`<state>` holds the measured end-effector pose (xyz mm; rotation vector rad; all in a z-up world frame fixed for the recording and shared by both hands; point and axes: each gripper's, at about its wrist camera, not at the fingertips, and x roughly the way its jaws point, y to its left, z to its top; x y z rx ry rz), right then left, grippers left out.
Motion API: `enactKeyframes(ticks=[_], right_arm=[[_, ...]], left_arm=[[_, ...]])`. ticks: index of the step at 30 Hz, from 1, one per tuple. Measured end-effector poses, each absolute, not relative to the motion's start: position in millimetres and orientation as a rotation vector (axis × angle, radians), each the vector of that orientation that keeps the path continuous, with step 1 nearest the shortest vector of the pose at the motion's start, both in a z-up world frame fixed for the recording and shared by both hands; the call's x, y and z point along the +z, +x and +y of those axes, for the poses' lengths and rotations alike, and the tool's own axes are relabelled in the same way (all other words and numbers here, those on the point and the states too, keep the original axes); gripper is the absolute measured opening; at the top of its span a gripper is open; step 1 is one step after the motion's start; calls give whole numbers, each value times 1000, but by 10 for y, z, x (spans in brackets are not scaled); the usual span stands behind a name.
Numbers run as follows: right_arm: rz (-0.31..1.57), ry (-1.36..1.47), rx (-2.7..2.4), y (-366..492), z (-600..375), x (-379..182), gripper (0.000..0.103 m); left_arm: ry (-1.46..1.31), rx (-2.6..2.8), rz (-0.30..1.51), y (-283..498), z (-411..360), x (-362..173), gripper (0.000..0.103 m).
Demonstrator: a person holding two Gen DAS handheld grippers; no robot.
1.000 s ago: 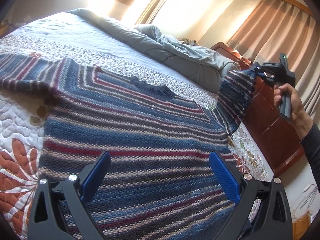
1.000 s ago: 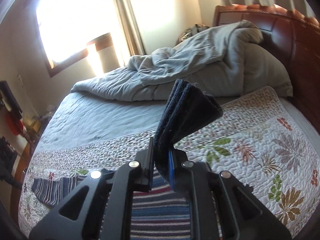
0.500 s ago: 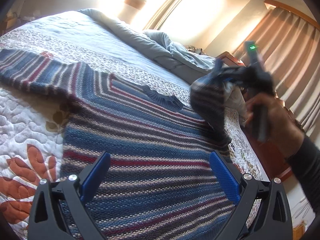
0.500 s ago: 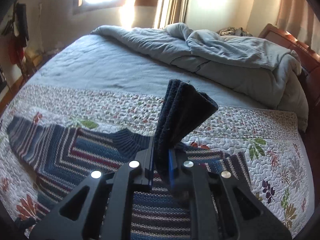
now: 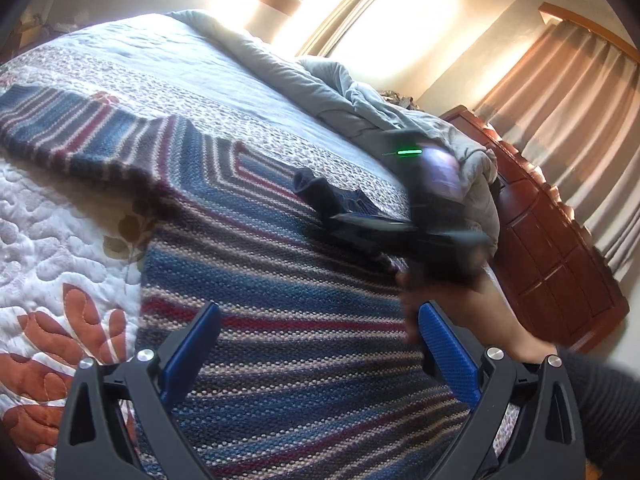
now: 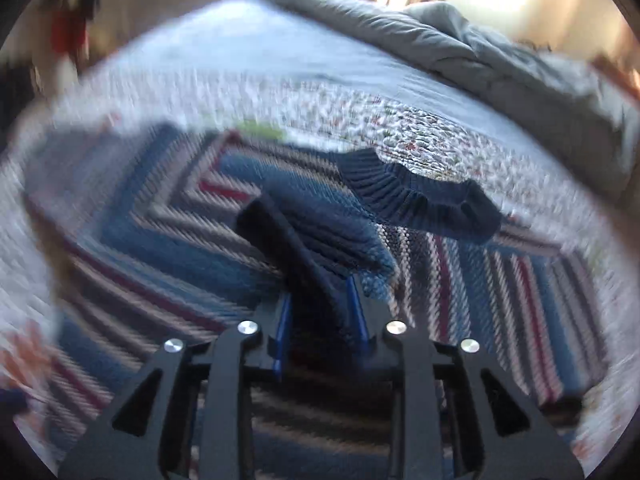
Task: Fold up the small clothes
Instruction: 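Carry the held sleeve across the sweater body and lay it down, then grasp the other sleeve cuff with the left gripper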
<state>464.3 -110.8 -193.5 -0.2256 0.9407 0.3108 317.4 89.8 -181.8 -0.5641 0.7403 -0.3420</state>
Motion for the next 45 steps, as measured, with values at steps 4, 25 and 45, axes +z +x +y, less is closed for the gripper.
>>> enactKeyframes(ticks=[4, 25, 45], right_arm=[[844, 187, 280, 4181, -1921, -1737, 68], [839, 561, 472, 3527, -2665, -2051, 70], [827, 567, 513, 3436, -2656, -1961, 71]], left_arm=[[-651, -358, 750, 3202, 957, -1876, 99], [-1092, -236, 1108, 5068, 427, -2593, 99], [-734, -124, 1091, 5440, 176, -2234, 9]])
